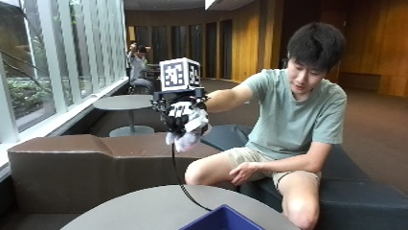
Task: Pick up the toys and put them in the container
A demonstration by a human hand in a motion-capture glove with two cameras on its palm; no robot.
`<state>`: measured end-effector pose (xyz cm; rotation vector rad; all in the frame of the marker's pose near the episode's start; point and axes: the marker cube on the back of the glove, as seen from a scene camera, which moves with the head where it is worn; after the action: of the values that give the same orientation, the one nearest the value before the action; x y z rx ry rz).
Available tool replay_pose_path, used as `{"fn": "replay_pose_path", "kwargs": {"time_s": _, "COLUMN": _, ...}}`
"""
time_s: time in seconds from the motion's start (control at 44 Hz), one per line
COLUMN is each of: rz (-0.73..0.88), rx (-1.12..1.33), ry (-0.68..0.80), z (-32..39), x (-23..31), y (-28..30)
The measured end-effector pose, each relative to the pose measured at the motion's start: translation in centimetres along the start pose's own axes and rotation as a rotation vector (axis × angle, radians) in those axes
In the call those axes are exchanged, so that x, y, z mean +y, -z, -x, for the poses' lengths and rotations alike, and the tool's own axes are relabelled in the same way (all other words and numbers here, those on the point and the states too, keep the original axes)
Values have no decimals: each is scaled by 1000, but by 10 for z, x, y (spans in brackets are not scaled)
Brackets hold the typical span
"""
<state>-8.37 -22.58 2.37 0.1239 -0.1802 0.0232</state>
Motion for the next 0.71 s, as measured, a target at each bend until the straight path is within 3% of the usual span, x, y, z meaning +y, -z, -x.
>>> {"fn": "replay_pose_path", "kwargs": {"time_s": 0.273, "rz": 50, "rx": -43, "ry": 46, "z": 98, "x": -11, "y": -54}}
{"fn": "replay_pose_path", "kwargs": {"time_s": 0.569, "rz": 651, "rx": 85, "ry": -76, "z": 138, "x": 0, "y": -125}}
{"fn": "replay_pose_path", "kwargs": {"time_s": 0.705, "rz": 582, "rx": 131, "ry": -39, "z": 145, "x": 4, "y": -113}}
